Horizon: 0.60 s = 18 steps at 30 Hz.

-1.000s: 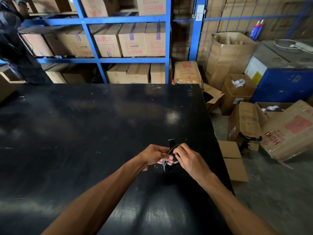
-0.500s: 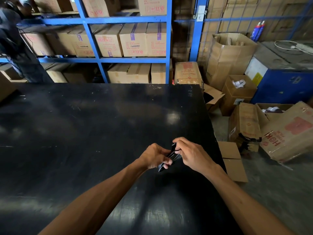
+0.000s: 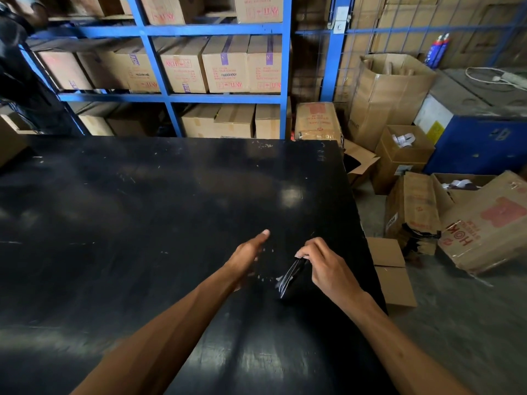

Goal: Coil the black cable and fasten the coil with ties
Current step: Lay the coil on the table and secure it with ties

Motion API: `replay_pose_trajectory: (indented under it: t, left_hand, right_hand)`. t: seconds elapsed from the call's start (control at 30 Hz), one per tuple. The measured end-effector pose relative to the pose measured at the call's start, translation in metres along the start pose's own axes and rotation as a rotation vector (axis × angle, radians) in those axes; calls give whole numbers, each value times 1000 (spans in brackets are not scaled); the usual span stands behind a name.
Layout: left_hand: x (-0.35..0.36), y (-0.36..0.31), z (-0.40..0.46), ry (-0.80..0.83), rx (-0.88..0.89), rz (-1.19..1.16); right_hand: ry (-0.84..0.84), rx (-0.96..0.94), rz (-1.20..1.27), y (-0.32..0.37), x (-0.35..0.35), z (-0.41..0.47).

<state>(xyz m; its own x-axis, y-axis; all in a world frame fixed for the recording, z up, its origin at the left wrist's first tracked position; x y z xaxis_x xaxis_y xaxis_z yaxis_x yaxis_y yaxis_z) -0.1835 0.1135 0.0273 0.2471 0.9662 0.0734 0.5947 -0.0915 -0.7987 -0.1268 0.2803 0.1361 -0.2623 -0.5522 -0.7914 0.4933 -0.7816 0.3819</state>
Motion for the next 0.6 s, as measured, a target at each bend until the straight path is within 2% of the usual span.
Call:
replay_pose_trajectory:
  t: [0.07,0.1,0.17,0.27,0.33,0.4,0.47,0.53,0.6]
  left_hand:
    - [0,30,-2,42,-251,-24]
    - [4,40,-4,73,-313,-81]
    - [7,47,3,84,-292,-164]
    - [14,49,8,111,-279,-156]
    - [22,54,11,150,-316,-132]
    - [21,58,16,105,-326,-97]
    - [10,55,27,-38,-278,-62]
    - [-1,48,38,-161,-196,-50]
    - [-3,46,47,-203,-141,-53]
  right_hand:
    - [-88,-23,67,1,-7,-5]
    - [-128,-17,103,-1,-8,-7]
    - [-190,23,203,-10,-6,-12]
    - [-250,117,353,-25,1,-19]
    - [-248,146,403,-34,6,-24]
    - [-208,179,413,-45,13,-29]
    - [-128,349,499,-69,28,-37]
    - [-6,667,702,-98,54,-51]
    - [60,910,961,-111,77,-63]
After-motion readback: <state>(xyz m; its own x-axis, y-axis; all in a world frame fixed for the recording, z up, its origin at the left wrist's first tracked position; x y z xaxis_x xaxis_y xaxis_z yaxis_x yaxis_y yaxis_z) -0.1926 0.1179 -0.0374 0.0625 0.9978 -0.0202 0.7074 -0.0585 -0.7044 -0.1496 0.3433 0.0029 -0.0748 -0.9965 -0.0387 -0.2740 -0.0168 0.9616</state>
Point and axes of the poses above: each hand's wrist, its own z-axis towards the middle knuckle, its own x-axis out of the palm, y = z × x, the point moved 10 cm from there along z, towards the middle knuckle, and after that the axes turned 2 degrees about -z, right-handed, at the moved point
